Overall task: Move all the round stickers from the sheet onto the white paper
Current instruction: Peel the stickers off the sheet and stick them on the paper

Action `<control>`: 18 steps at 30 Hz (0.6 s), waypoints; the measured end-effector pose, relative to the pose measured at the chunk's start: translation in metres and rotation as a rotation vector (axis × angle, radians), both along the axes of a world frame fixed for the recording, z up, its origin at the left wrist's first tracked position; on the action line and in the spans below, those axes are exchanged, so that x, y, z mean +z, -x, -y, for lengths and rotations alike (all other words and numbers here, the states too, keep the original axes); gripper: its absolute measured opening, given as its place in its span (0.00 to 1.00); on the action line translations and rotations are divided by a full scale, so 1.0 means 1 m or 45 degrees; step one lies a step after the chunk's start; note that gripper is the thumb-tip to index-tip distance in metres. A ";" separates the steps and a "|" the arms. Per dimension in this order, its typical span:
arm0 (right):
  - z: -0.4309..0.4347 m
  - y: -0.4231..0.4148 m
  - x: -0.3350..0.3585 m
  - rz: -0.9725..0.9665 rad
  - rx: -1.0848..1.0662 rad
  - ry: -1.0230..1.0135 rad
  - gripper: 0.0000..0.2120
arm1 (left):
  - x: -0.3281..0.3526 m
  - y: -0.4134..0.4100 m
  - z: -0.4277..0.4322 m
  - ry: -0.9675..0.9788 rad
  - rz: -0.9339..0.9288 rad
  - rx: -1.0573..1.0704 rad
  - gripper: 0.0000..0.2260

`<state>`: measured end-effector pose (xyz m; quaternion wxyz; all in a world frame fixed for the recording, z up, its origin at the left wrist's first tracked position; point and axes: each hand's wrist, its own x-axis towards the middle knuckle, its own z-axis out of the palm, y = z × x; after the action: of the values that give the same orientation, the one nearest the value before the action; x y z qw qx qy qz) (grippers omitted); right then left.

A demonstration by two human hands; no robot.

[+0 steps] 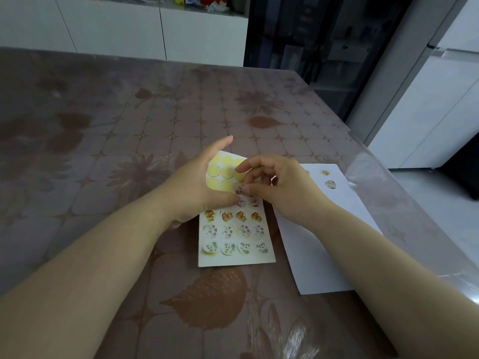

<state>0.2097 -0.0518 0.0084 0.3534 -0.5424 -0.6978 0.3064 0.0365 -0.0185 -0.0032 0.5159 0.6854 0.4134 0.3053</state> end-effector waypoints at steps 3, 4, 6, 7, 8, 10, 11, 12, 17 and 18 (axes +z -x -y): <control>0.000 -0.001 0.002 0.003 -0.007 -0.003 0.09 | -0.003 -0.001 -0.001 -0.004 -0.022 0.013 0.44; 0.001 -0.002 0.003 -0.008 0.000 0.002 0.08 | -0.004 -0.001 -0.001 -0.012 -0.034 0.027 0.45; 0.002 -0.002 0.005 -0.030 0.027 0.010 0.06 | -0.004 -0.002 -0.002 -0.014 -0.047 0.049 0.45; 0.003 -0.001 0.006 -0.024 0.038 0.009 0.06 | -0.005 -0.002 -0.003 -0.006 -0.046 0.049 0.46; 0.003 -0.001 0.007 -0.010 0.049 0.008 0.07 | -0.004 -0.002 -0.003 0.005 -0.043 0.046 0.46; 0.002 -0.002 0.006 0.005 0.056 0.012 0.07 | -0.004 -0.001 -0.003 0.029 -0.037 0.043 0.46; 0.002 -0.002 0.006 0.004 0.054 0.018 0.08 | -0.003 -0.001 -0.003 0.040 -0.033 0.045 0.46; 0.001 -0.003 0.006 0.005 0.052 0.028 0.08 | -0.003 0.000 -0.003 0.047 -0.028 0.044 0.46; 0.002 -0.003 0.009 -0.058 -0.010 0.089 0.07 | -0.001 0.001 -0.002 0.052 -0.032 0.022 0.47; 0.001 -0.005 0.012 -0.078 -0.055 0.095 0.07 | -0.001 0.001 -0.002 0.061 -0.028 0.014 0.47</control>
<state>0.2147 -0.0531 0.0208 0.3609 -0.5604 -0.6629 0.3409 0.0356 -0.0163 -0.0040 0.5259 0.6739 0.4298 0.2907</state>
